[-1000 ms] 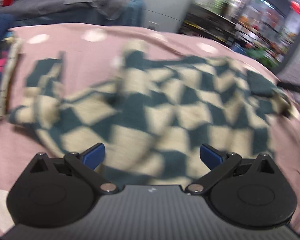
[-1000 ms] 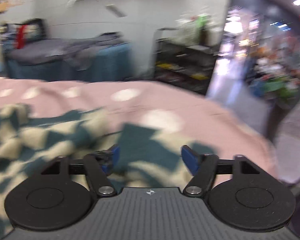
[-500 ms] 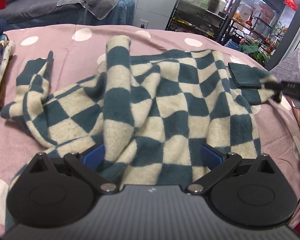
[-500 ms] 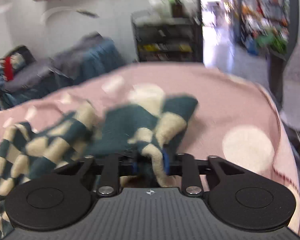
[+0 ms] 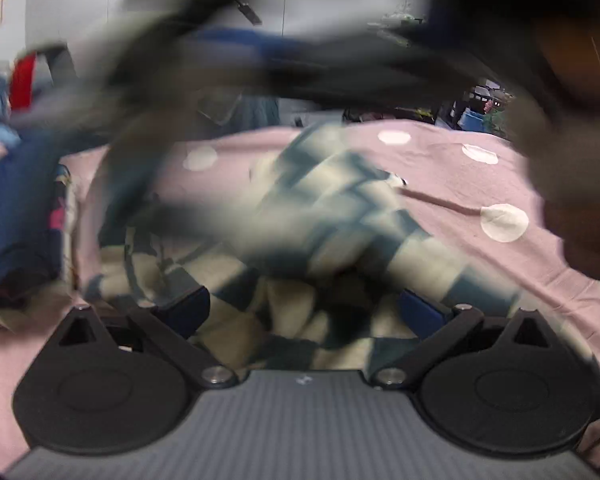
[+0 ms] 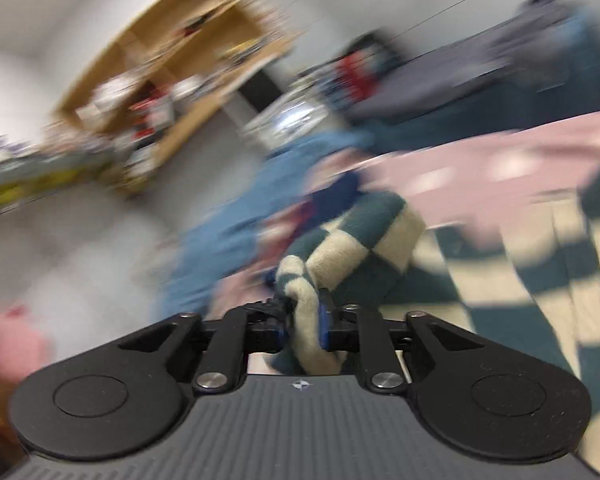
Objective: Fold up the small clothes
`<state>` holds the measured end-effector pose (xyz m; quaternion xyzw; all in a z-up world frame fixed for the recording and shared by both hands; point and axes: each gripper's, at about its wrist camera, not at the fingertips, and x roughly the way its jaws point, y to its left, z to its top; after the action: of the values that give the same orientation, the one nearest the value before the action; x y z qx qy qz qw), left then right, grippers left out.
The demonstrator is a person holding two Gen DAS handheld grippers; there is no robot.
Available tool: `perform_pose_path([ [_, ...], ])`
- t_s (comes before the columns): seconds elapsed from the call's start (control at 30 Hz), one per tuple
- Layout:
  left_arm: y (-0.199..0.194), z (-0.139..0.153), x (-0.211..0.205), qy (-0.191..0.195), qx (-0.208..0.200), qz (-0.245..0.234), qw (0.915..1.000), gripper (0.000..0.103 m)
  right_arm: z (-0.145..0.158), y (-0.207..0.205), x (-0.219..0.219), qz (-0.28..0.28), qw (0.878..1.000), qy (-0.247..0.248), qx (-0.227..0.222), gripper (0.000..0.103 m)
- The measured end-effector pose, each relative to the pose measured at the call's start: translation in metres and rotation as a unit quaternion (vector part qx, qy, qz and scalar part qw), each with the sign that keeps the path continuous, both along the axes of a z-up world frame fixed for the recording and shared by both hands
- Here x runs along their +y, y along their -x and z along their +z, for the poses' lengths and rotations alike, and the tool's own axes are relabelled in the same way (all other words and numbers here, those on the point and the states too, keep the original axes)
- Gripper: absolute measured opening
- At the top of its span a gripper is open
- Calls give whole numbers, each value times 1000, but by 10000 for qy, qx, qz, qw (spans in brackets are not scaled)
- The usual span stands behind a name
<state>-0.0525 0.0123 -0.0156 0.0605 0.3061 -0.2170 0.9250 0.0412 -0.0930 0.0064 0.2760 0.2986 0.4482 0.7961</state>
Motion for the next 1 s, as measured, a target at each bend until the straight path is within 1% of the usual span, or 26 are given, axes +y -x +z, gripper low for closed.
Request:
perform_pose_path([
  [0.03,3,1,5,-56,-93,154,9998,103,6,-4,22,417,9991,-5,60,25],
  [0.07,4,-1,11,-107,-122,349,9993,103,9,-6,41,628,9980,74,52,26],
  [0.13,-2,-8,24,-206,51,732,9971,103,9,-14,61,582,9976,368,24,41],
  [0.17,-7,-13,33,-132,190,850,9961,103,4,-18,64,493,9974,497,138,56],
  [0.2,-13,-20,42,54,348,939,9950,103,-3,-23,62,399,9974,549,257,69],
  [0.23,-20,-26,51,268,559,1049,9926,103,-7,-21,54,251,9978,577,222,69],
  [0.27,-28,-33,58,492,792,1176,9887,103,-11,-2,36,34,9973,740,18,69],
  [0.3,-34,-39,64,723,995,1295,9839,103,-13,2,25,-240,9940,1053,-173,78],
  [0.33,-40,-46,69,915,1132,1371,9798,103,-16,8,12,-548,9877,1430,-329,86],
  [0.37,-45,-51,70,1062,1241,1383,9768,103,-19,12,-4,-869,9790,1786,-465,103],
  [0.43,-53,-57,70,1220,1389,1303,9741,103,-31,23,-39,-1545,9556,2443,-573,103],
  [0.47,-56,-59,69,1332,1387,1266,9731,103,-41,26,-56,-1845,9424,2743,-518,103],
  [0.5,-58,-62,70,1426,1365,1271,9720,103,-51,28,-74,-2089,9311,2966,-367,103],
  [0.53,-62,-65,70,1488,1337,1319,9709,102,-61,31,-97,-2268,9252,3040,-116,103],
  [0.57,-66,-67,71,1536,1322,1365,9697,99,-71,36,-117,-2421,9230,2984,187,103],
  [0.6,-71,-70,71,1602,1380,1393,9674,88,-80,39,-134,-2555,9226,2838,542,103],
  [0.63,-73,-74,71,1725,1455,1450,9633,80,-90,46,-148,-2611,9240,2653,872,103],
  [0.7,-79,-75,75,1957,1482,1608,9560,48,-108,65,-163,-2572,9304,2256,1314,103],
  [0.73,-81,-75,80,2021,1458,1659,9541,40,-115,71,-167,-2444,9367,2046,1452,103],
  [0.77,-85,-76,86,2113,1450,1700,9515,24,-121,75,-167,-2239,9447,1809,1570,94],
  [0.8,-87,-76,92,2190,1458,1720,9493,18,-125,79,-165,-2115,9491,1692,1605,37],
  [0.83,-90,-76,98,2218,1452,1733,9485,15,-124,84,-159,-2093,9487,1857,1474,14],
  [0.87,-92,-74,103,2211,1408,1771,9486,12,-120,85,-150,-2059,9469,2134,1239,15],
  [0.9,-94,-70,108,2187,1335,1806,9496,12,-115,86,-141,-2039,9466,2268,1041,15],
  [0.93,-94,-64,113,2137,1242,1826,9516,12,-107,87,-133,-2010,9510,2174,895,15],
  [1.0,-86,-44,128,1959,915,2028,9551,12,-86,87,-110,-1687,9651,1938,510,15],
])
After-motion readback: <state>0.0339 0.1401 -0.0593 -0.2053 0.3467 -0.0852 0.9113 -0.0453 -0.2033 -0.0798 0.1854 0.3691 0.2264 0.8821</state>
